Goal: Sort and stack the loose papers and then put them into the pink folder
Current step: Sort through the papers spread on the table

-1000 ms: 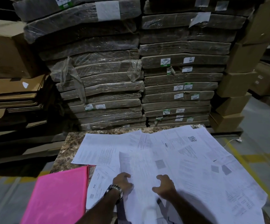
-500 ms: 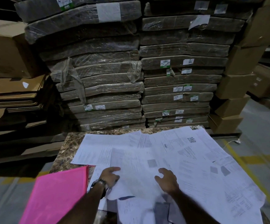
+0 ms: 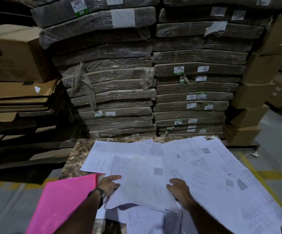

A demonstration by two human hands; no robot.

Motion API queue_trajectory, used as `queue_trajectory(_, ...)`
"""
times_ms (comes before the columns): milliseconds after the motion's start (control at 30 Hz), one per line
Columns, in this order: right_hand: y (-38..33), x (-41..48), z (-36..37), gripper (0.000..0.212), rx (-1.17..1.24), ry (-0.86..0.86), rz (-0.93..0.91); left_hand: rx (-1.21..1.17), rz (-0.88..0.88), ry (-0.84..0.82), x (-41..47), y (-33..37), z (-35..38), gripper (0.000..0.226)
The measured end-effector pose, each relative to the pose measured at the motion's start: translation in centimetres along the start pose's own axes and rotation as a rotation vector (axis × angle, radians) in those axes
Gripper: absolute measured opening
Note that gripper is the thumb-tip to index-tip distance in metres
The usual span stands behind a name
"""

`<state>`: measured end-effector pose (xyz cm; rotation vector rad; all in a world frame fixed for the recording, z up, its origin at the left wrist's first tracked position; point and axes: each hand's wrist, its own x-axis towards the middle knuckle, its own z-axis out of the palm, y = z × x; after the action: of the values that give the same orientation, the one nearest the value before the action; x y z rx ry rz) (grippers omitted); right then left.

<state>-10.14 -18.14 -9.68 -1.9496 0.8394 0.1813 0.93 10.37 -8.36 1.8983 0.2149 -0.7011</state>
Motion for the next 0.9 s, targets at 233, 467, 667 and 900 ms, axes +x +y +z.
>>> queue_trajectory(233, 1.3, -0.3, 0.4, 0.031, 0.120, 0.022, 0.048, 0.081, 0.011, -0.019, -0.4, -0.3, 0.3, 0.033)
queue_trajectory(467, 1.2, -0.6, 0.7, 0.029, 0.135, -0.062, -0.026, 0.096, 0.025, 0.015, -1.7, 0.0, 1.4, 0.034)
queue_trajectory(667, 0.3, -1.2, 1.4, 0.031, 0.169, -0.165, -0.080, -0.011, 0.018, -0.019, -1.4, -0.3, 1.6, 0.030)
queue_trajectory(900, -0.3, -1.1, 2.9, 0.032, 0.204, -0.233, -0.102, -0.045, -0.004, -0.036, -1.8, -0.4, 1.8, 0.028)
